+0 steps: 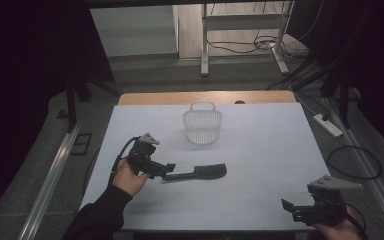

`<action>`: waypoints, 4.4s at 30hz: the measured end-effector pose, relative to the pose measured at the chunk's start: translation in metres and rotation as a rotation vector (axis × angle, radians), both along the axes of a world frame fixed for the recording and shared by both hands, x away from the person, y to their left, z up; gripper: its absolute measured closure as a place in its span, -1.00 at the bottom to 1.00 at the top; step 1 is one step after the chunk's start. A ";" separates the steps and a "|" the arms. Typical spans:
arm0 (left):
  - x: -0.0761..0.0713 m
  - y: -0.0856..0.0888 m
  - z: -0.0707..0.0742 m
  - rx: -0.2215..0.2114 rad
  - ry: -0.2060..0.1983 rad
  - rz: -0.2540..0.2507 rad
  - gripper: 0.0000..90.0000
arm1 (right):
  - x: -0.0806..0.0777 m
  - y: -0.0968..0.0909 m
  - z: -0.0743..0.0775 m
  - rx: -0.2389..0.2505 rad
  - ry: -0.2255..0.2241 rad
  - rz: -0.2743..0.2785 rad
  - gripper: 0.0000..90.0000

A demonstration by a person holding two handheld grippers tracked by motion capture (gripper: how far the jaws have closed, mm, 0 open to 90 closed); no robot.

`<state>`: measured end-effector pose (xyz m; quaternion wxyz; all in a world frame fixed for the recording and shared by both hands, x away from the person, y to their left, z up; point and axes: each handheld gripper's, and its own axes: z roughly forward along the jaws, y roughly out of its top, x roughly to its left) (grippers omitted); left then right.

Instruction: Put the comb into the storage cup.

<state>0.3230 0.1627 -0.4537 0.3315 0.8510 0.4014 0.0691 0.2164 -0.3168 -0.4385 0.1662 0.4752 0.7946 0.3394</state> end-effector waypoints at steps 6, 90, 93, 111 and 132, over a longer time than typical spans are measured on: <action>0.010 -0.011 -0.001 0.022 0.008 -0.021 -1.00 | 0.000 0.000 0.000 0.000 0.001 0.001 -0.98; 0.018 -0.034 -0.060 0.160 0.214 -0.057 0.98 | 0.000 0.002 0.000 -0.011 0.006 0.028 -0.93; 0.015 -0.034 -0.060 0.155 0.224 -0.058 0.98 | 0.000 0.002 0.000 -0.011 0.005 0.030 -0.93; -0.001 -0.039 -0.059 0.153 0.252 -0.060 0.98 | 0.000 0.003 0.000 -0.014 0.001 0.038 -0.93; -0.018 -0.027 -0.025 0.097 0.139 -0.011 0.17 | 0.000 0.003 0.000 -0.015 0.000 0.038 -0.93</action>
